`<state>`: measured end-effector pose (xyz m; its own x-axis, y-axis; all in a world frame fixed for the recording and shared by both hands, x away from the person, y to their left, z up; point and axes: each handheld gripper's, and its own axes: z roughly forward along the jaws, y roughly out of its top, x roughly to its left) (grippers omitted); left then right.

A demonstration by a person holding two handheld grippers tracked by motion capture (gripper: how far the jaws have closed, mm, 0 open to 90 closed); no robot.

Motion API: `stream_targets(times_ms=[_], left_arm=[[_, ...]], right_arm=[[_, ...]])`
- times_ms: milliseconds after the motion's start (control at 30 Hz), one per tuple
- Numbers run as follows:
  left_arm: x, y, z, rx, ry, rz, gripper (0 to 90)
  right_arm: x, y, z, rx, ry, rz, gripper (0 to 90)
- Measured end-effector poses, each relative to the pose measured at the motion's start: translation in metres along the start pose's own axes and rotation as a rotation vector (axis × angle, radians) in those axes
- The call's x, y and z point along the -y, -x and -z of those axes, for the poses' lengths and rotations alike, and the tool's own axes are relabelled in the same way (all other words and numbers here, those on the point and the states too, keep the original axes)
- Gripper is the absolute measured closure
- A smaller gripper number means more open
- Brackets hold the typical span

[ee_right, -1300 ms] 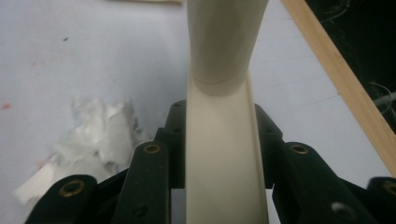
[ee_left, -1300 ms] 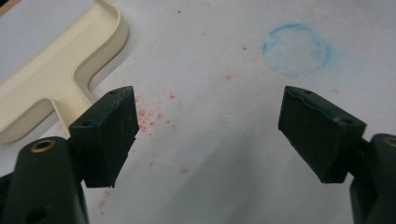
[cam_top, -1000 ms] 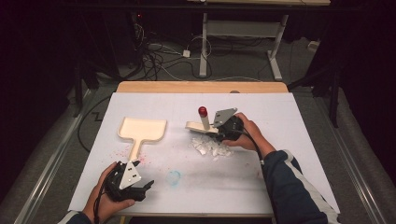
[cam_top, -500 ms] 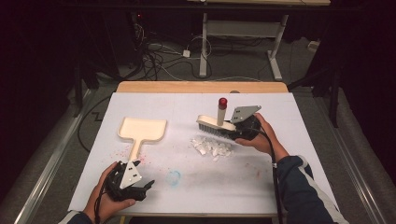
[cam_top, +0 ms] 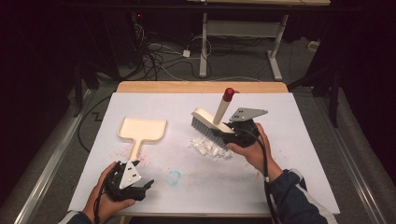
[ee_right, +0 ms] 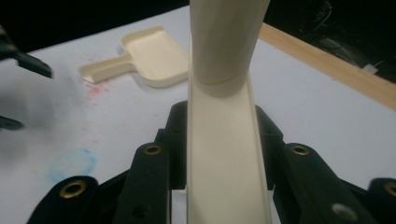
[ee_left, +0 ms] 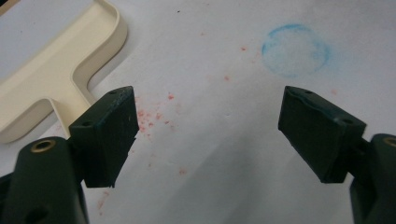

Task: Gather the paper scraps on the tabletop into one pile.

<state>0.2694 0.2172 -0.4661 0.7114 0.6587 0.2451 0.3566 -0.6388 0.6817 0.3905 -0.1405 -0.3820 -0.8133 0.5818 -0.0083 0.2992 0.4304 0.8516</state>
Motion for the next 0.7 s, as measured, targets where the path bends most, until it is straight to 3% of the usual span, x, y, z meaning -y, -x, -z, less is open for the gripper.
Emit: stream_targets(times_ms=[167,267,333,433,500,700], left_arm=[[0.0,0.001,0.001,-0.004,0.0,-0.004,19.4],[0.0,0.001,0.002,-0.003,0.001,-0.007,19.4],[0.001,0.001,0.002,-0.002,0.002,-0.005,19.4],[0.001,0.001,0.003,-0.002,0.006,-0.002,19.4],[0.001,0.001,0.003,0.0,0.007,0.0,19.4],[0.001,0.002,0.003,0.005,0.004,-0.005,19.4]], right_arm=[[0.005,-0.037,-0.026,-0.049,-0.02,-0.05,67.4],[0.011,-0.051,-0.049,-0.038,-0.061,-0.047,67.5],[0.016,-0.052,-0.062,-0.046,-0.087,-0.093,67.4],[0.022,-0.05,-0.074,-0.006,-0.107,-0.14,67.5],[0.025,-0.045,-0.075,0.048,-0.101,-0.146,67.5],[0.034,-0.027,-0.07,0.13,-0.095,-0.233,66.8]])
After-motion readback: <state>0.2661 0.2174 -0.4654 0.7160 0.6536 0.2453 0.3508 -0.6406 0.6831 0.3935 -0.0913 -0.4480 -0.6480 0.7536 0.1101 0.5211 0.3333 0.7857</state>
